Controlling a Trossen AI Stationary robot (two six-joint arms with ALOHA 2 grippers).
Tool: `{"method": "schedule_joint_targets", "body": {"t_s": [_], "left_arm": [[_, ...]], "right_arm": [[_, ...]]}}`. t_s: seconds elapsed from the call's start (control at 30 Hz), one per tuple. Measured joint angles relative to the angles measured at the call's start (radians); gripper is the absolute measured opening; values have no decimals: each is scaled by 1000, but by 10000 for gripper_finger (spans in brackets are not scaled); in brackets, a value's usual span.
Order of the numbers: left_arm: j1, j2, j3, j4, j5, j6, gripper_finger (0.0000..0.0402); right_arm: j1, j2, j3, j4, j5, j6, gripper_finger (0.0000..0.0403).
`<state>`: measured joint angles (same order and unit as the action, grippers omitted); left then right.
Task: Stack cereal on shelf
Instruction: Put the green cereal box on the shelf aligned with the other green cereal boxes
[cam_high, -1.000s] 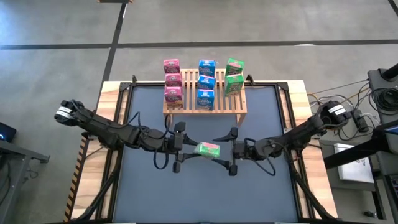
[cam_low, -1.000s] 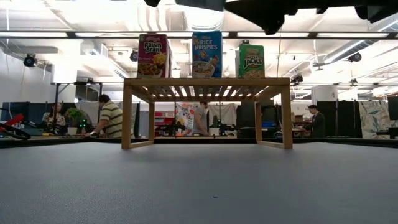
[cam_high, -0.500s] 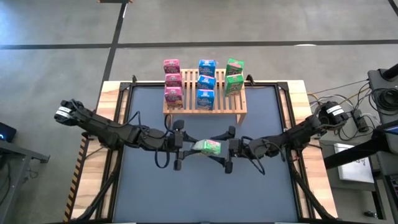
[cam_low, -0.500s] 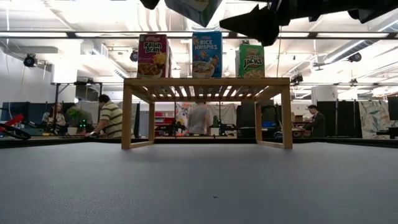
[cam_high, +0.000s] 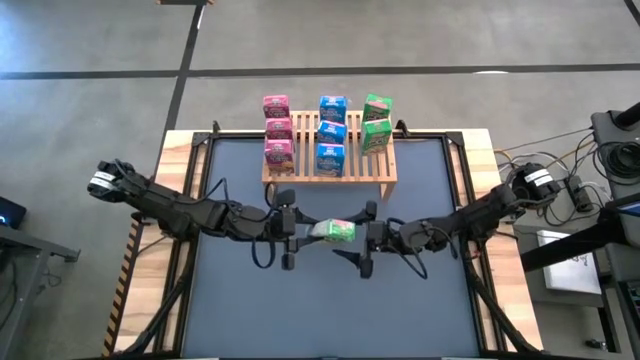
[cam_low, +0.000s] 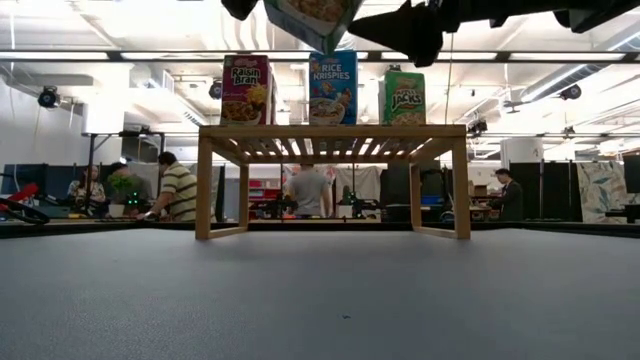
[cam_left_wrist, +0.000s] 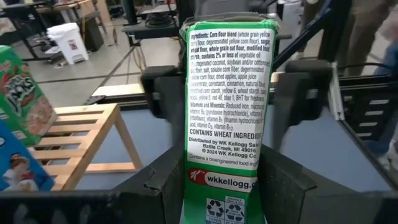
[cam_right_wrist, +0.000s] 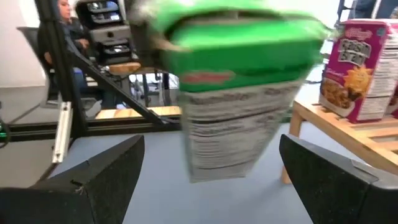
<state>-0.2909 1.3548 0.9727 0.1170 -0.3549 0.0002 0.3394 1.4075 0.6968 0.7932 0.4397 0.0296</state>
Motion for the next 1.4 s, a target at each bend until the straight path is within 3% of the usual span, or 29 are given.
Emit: {"method": "schedule_joint_targets", "body": {"t_s": [0.37,1.07,1.4], "left_arm": [[0,0,0,45,51,0,147],[0,0,0,66,57,-8,148],[-1,-5,0,34,66,-16,237]], "right_arm": [[-28,0,0,8,-3,18,358],[-27,0,-1,17,-57,-7,184],[-28,-2,-3,-4,-51,-10,152]]}}
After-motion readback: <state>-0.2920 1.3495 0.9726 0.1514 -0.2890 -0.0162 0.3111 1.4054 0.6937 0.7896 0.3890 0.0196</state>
